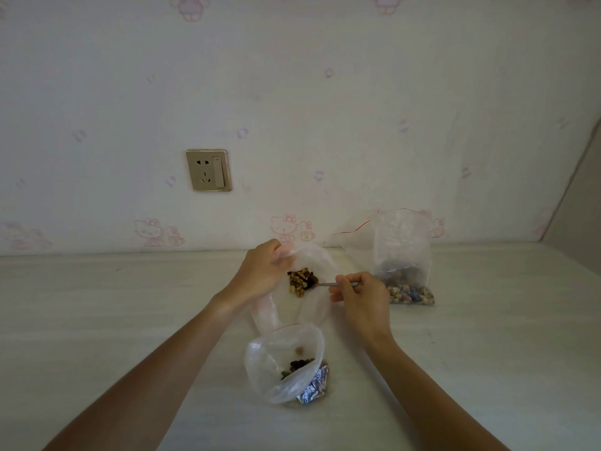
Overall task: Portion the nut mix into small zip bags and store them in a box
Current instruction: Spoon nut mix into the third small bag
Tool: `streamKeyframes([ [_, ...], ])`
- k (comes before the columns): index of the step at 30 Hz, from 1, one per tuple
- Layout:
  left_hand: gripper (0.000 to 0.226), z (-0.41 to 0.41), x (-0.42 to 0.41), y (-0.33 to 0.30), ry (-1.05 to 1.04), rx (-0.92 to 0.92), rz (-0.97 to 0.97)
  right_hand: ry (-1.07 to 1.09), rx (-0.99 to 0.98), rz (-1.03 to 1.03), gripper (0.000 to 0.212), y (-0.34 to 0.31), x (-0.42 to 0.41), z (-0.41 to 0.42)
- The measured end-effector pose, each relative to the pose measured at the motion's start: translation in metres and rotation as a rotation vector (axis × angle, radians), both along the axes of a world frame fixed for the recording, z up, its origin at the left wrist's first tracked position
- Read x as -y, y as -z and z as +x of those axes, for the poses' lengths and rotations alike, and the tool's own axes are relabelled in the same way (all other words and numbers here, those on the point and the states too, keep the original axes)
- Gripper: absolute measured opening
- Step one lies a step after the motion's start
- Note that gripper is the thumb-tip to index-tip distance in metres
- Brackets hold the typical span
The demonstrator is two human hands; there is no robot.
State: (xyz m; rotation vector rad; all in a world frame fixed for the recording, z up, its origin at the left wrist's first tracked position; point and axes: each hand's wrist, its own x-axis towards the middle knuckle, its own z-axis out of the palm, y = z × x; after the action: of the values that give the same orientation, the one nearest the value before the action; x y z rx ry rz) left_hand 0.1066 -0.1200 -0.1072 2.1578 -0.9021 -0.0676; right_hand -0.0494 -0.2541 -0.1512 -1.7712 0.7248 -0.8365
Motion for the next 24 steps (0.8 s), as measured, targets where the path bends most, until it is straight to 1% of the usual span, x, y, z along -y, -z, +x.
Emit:
streamKeyframes([
  [1, 0.033, 0.001, -0.001, 0.003, -0.023, 0.030, -0.036, -0.007, -0.006, 0.006, 0.017, 0.000, 0.000, -0.002],
  [3, 0.030, 0.004, -0.002, 0.007, -0.021, 0.024, -0.103, -0.025, -0.022, 0.004, 0.015, 0.000, 0.000, -0.005],
  [8, 0.017, 0.003, -0.003, 0.012, 0.108, 0.100, -0.158, -0.023, -0.006, 0.037, 0.014, 0.000, -0.005, -0.009],
  [11, 0.012, 0.007, -0.005, 0.014, 0.153, 0.184, -0.143, -0.019, 0.051, 0.138, 0.012, -0.001, -0.004, -0.012],
  [14, 0.009, 0.011, -0.006, 0.013, 0.178, 0.229, -0.150, -0.047, 0.102, 0.239, 0.011, -0.003, -0.002, -0.015],
  [18, 0.010, 0.014, -0.009, 0.010, 0.191, 0.302, -0.143, -0.061, 0.139, 0.283, 0.011, -0.004, -0.001, -0.018],
  [20, 0.017, 0.014, -0.010, 0.007, 0.171, 0.298, -0.098, -0.060, 0.139, 0.285, 0.011, -0.005, 0.001, -0.019],
  [22, 0.035, 0.012, -0.012, 0.002, 0.140, 0.264, -0.049, -0.062, 0.138, 0.279, 0.011, -0.007, 0.002, -0.020],
  [24, 0.044, 0.008, -0.016, -0.002, 0.125, 0.242, -0.052, -0.064, 0.137, 0.247, 0.010, -0.011, 0.002, -0.024],
])
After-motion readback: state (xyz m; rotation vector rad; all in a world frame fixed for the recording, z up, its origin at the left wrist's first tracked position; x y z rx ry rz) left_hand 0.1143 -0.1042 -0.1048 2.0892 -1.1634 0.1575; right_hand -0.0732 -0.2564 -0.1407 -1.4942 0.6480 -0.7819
